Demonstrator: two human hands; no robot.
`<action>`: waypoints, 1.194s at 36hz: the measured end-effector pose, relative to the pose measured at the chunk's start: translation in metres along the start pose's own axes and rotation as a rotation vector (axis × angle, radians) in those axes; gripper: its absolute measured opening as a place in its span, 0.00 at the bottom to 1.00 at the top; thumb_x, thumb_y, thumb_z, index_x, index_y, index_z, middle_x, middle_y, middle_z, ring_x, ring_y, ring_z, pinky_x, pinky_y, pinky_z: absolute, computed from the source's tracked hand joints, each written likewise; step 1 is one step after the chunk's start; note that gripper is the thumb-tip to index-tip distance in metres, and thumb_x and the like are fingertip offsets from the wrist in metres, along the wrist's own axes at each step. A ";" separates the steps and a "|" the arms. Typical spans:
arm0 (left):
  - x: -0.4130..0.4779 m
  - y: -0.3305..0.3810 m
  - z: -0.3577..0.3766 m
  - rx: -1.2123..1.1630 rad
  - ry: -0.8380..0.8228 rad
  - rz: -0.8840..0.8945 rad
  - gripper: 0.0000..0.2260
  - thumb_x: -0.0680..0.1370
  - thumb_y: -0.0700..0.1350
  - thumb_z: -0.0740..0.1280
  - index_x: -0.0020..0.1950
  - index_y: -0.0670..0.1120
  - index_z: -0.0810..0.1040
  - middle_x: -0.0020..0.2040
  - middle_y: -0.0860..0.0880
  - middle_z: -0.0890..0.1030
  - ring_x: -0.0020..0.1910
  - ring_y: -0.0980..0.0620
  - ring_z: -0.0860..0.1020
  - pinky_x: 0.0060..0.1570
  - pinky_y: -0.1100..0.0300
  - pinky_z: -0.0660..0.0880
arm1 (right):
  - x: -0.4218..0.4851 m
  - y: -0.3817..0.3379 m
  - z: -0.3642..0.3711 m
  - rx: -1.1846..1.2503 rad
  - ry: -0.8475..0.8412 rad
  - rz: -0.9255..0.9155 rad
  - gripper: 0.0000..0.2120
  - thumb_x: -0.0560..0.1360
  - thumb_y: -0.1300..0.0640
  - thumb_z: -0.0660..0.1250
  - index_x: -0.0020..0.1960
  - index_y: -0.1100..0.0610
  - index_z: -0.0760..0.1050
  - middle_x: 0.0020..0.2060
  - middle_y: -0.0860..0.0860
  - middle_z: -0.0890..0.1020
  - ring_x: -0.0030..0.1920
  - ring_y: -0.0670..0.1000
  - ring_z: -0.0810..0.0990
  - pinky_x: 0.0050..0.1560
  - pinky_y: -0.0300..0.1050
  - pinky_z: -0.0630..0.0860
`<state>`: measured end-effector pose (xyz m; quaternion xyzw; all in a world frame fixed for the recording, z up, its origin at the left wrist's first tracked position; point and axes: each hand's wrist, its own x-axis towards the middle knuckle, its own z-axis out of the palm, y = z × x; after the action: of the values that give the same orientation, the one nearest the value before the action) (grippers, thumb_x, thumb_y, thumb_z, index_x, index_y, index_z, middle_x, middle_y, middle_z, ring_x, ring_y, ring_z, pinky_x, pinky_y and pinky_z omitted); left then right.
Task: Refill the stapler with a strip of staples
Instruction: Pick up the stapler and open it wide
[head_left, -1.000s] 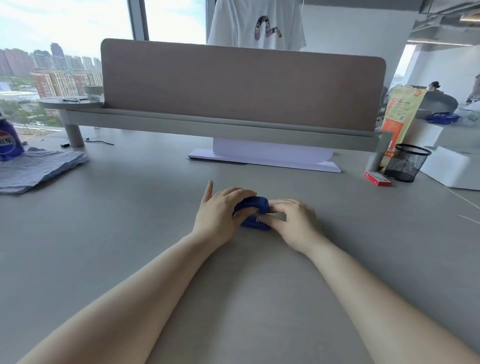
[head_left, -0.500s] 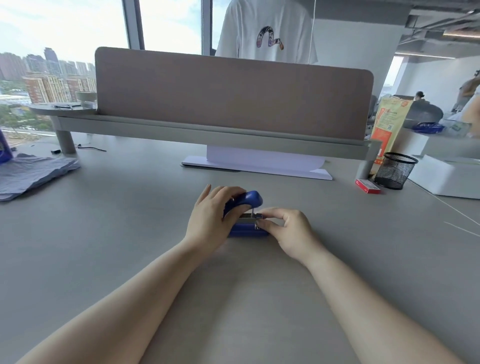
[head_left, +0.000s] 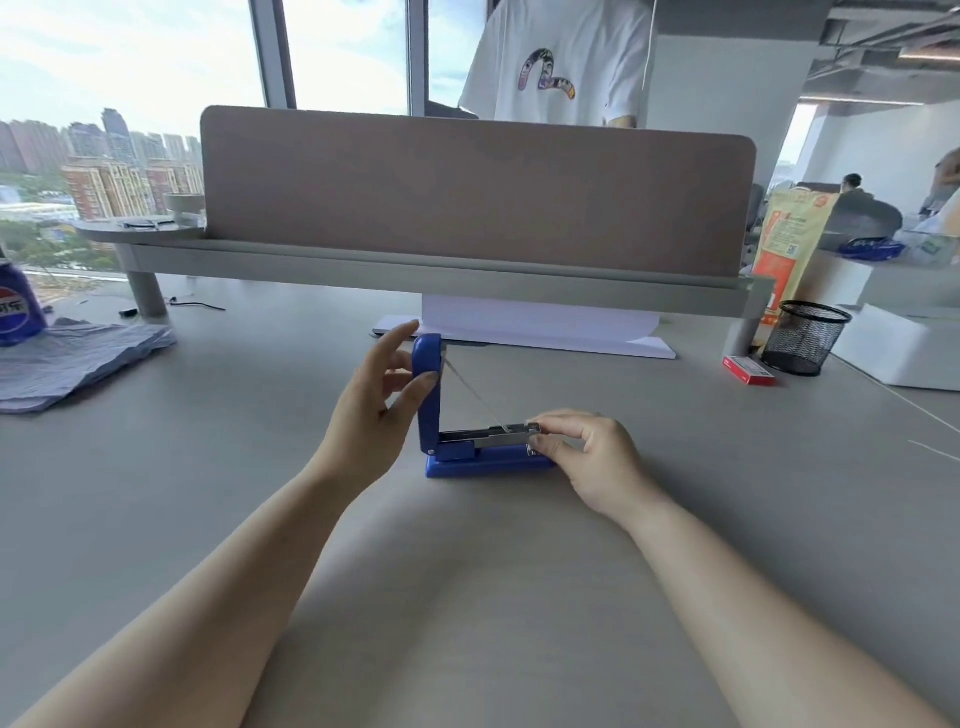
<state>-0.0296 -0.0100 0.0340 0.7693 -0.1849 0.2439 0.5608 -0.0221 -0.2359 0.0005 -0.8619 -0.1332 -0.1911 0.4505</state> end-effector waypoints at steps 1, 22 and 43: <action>0.001 -0.001 -0.003 -0.006 -0.017 -0.006 0.19 0.77 0.41 0.63 0.64 0.58 0.66 0.51 0.52 0.78 0.48 0.60 0.78 0.45 0.78 0.69 | 0.000 0.001 0.000 0.006 -0.001 0.002 0.07 0.70 0.57 0.71 0.47 0.56 0.82 0.47 0.47 0.83 0.53 0.50 0.79 0.60 0.50 0.73; -0.001 -0.057 -0.044 0.321 -0.034 -0.286 0.19 0.67 0.48 0.75 0.52 0.47 0.71 0.50 0.50 0.78 0.51 0.51 0.76 0.47 0.59 0.70 | -0.001 0.008 -0.006 0.093 0.044 0.118 0.05 0.72 0.62 0.68 0.46 0.59 0.82 0.44 0.47 0.81 0.51 0.49 0.78 0.52 0.38 0.70; -0.004 -0.052 -0.048 0.653 -0.128 -0.405 0.32 0.66 0.64 0.70 0.64 0.51 0.69 0.66 0.46 0.71 0.65 0.44 0.69 0.63 0.51 0.68 | -0.005 0.012 -0.012 -0.044 -0.057 0.215 0.15 0.71 0.52 0.69 0.57 0.53 0.77 0.60 0.48 0.76 0.61 0.49 0.74 0.62 0.44 0.69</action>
<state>-0.0116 0.0511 0.0035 0.9420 0.0235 0.1256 0.3104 -0.0243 -0.2531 -0.0040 -0.8859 -0.0486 -0.1201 0.4453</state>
